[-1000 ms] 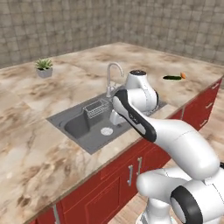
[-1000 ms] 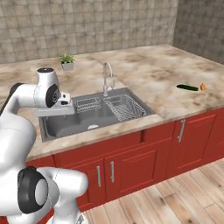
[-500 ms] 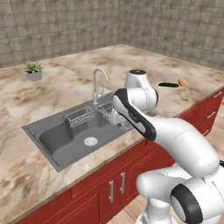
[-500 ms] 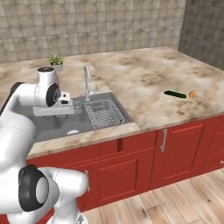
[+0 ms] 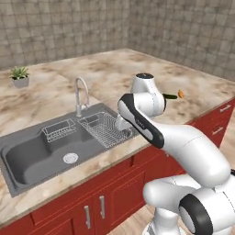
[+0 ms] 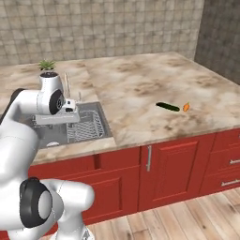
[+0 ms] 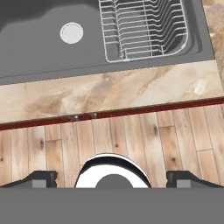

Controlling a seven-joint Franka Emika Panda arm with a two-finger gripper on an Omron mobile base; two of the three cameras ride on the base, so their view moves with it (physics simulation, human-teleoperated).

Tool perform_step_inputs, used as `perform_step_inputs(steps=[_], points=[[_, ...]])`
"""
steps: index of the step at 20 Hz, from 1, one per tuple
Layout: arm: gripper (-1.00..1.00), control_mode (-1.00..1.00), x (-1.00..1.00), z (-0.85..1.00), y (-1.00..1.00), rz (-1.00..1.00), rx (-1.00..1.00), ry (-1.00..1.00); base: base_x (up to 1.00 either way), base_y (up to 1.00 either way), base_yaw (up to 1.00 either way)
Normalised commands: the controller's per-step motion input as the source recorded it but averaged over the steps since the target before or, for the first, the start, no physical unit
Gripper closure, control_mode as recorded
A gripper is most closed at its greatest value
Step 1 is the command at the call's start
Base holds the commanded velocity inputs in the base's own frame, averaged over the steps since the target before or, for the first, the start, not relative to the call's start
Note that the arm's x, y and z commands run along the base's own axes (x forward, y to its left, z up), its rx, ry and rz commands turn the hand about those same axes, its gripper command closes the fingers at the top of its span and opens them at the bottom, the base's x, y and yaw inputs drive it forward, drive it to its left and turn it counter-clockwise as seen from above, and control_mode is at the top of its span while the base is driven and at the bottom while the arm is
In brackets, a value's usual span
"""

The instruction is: Place the two vegetables and bowl onto the tray for setting up a vegetable dip station.

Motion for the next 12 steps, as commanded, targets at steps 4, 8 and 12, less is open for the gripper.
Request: perform_step_inputs(steps=[4,8,12], points=[[-1.00,1.00,0.00,0.00,0.00,0.00,0.00,0.00,0.53,-0.61,0.20],[-1.00,1.00,0.00,0.00,0.00,0.00,0.00,0.00,0.32,-0.77,0.15],[-1.00,1.00,0.00,0.00,0.00,0.00,0.00,0.00,0.24,-0.79,0.16]])
